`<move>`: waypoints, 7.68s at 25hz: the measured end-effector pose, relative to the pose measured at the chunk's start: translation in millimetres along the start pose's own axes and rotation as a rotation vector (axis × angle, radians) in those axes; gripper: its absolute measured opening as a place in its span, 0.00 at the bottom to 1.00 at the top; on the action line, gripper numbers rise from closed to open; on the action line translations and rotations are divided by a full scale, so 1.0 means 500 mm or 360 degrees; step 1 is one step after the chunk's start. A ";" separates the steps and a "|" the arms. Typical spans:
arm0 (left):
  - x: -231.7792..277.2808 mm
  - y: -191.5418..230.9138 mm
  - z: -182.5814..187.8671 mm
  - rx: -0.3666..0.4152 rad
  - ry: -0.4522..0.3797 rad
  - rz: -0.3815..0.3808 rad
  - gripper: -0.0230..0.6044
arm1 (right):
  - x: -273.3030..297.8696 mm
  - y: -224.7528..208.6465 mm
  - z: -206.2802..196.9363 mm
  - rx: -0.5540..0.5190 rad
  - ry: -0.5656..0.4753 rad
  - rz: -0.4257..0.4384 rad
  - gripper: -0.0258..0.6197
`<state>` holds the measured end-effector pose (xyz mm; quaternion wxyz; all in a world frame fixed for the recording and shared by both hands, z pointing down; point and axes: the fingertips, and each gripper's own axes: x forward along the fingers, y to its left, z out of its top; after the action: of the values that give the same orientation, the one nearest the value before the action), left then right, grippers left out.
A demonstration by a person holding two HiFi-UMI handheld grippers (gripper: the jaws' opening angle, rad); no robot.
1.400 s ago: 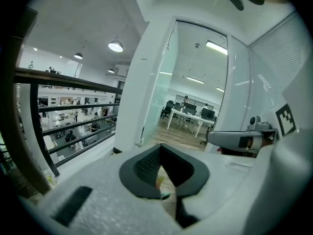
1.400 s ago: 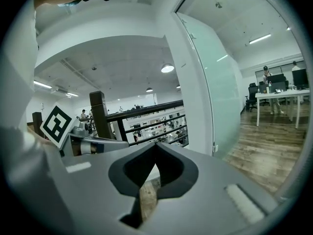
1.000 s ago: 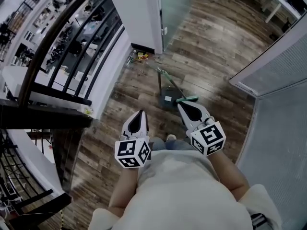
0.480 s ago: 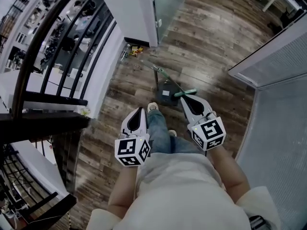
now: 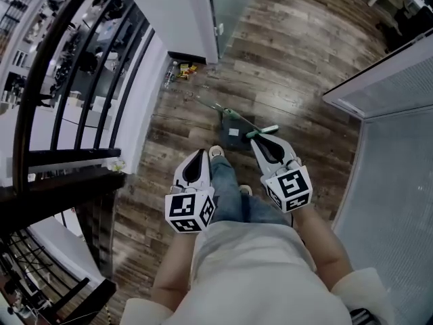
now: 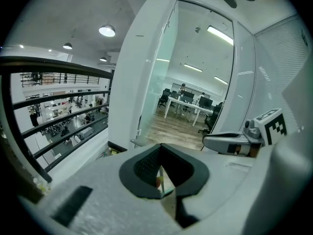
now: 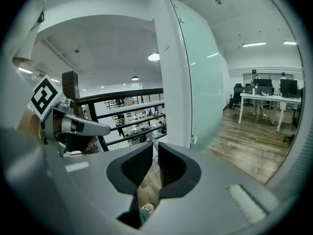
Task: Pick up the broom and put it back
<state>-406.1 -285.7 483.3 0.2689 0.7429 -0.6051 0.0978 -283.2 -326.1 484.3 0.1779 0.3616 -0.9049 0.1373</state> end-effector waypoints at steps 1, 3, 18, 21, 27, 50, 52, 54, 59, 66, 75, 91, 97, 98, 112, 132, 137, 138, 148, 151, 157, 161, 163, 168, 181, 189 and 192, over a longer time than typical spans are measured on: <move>0.012 0.006 0.001 -0.0001 0.0010 -0.0004 0.04 | 0.012 -0.005 -0.004 0.0002 0.0011 -0.0002 0.11; 0.034 0.021 0.004 -0.0001 0.0028 -0.0009 0.04 | 0.035 -0.013 -0.010 0.0000 0.0034 -0.0004 0.12; 0.146 0.095 -0.031 -0.0010 0.0125 -0.0005 0.04 | 0.169 -0.045 -0.087 -0.0119 0.0173 -0.0014 0.20; 0.164 0.105 -0.048 -0.0014 0.0158 -0.0010 0.04 | 0.196 -0.051 -0.110 -0.0143 0.0207 -0.0021 0.22; 0.194 0.118 -0.081 -0.0020 0.0215 -0.0019 0.04 | 0.245 -0.061 -0.163 -0.0209 0.0284 -0.0027 0.25; 0.243 0.166 -0.148 -0.0066 0.0348 0.0008 0.04 | 0.378 -0.094 -0.266 -0.0344 0.0431 -0.0049 0.27; 0.244 0.167 -0.150 -0.0065 0.0352 0.0012 0.04 | 0.384 -0.097 -0.267 -0.0354 0.0433 -0.0051 0.26; 0.245 0.168 -0.151 -0.0065 0.0356 0.0015 0.04 | 0.387 -0.100 -0.267 -0.0370 0.0435 -0.0058 0.23; 0.240 0.168 -0.152 -0.0069 0.0361 0.0014 0.04 | 0.382 -0.101 -0.264 -0.0461 0.0429 -0.0086 0.20; 0.236 0.150 -0.152 -0.0066 0.0360 -0.0007 0.04 | 0.365 -0.117 -0.260 -0.0467 0.0437 -0.0151 0.19; 0.220 0.121 -0.133 -0.0050 0.0335 -0.0038 0.04 | 0.316 -0.120 -0.255 -0.0460 0.0449 -0.0188 0.19; 0.176 0.064 -0.111 -0.0016 0.0276 -0.0079 0.04 | 0.204 -0.136 -0.240 -0.0325 0.0401 -0.0348 0.19; 0.146 0.049 -0.100 -0.0012 0.0247 -0.0079 0.04 | 0.169 -0.119 -0.218 -0.0286 0.0364 -0.0366 0.19; 0.141 0.046 -0.098 -0.0012 0.0241 -0.0079 0.04 | 0.162 -0.115 -0.213 -0.0283 0.0355 -0.0367 0.19; 0.058 0.005 -0.078 0.0000 0.0168 -0.0066 0.04 | 0.057 -0.058 -0.126 -0.0251 0.0208 -0.0353 0.19; -0.040 -0.062 -0.051 0.0035 0.0084 -0.0112 0.04 | -0.088 0.038 -0.013 -0.0253 0.0051 -0.0243 0.19; -0.064 -0.075 -0.046 0.0045 0.0057 -0.0117 0.04 | -0.117 0.059 0.001 -0.0260 0.0024 -0.0211 0.19; -0.069 -0.078 -0.046 0.0047 0.0053 -0.0118 0.04 | -0.124 0.062 0.003 -0.0261 0.0019 -0.0207 0.19; -0.106 -0.110 -0.050 0.0039 0.0023 -0.0176 0.04 | -0.175 0.079 0.010 -0.0258 -0.0020 -0.0199 0.19; -0.108 -0.118 -0.048 0.0057 0.0017 -0.0167 0.04 | -0.186 0.075 0.012 -0.0255 -0.0031 -0.0212 0.19; -0.111 -0.136 -0.050 0.0087 0.0008 -0.0173 0.04 | -0.209 0.068 0.011 -0.0260 -0.0056 -0.0247 0.19; -0.108 -0.152 -0.049 0.0092 0.0006 -0.0201 0.04 | -0.228 0.055 0.013 -0.0245 -0.0071 -0.0291 0.19; -0.103 -0.162 -0.051 0.0098 0.0010 -0.0220 0.04 | -0.238 0.045 0.013 -0.0227 -0.0080 -0.0317 0.19; -0.084 -0.191 -0.048 0.0151 0.0030 -0.0297 0.04 | -0.264 0.016 0.017 -0.0183 -0.0100 -0.0405 0.19; -0.002 -0.277 -0.007 0.0265 0.0095 -0.0612 0.04 | -0.322 -0.053 0.024 -0.0083 -0.0104 -0.0703 0.19; 0.073 -0.351 0.013 0.0396 0.0175 -0.0889 0.04 | -0.381 -0.112 0.005 0.0060 -0.0110 -0.1007 0.19; 0.100 -0.376 0.019 0.0446 0.0213 -0.0978 0.04 | -0.402 -0.133 0.006 0.0114 -0.0118 -0.1124 0.19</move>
<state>-216.2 -309.7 446.1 0.2203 0.9121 -0.3148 0.1429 -101.2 -252.1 405.1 0.1686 0.6629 -0.7244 0.0858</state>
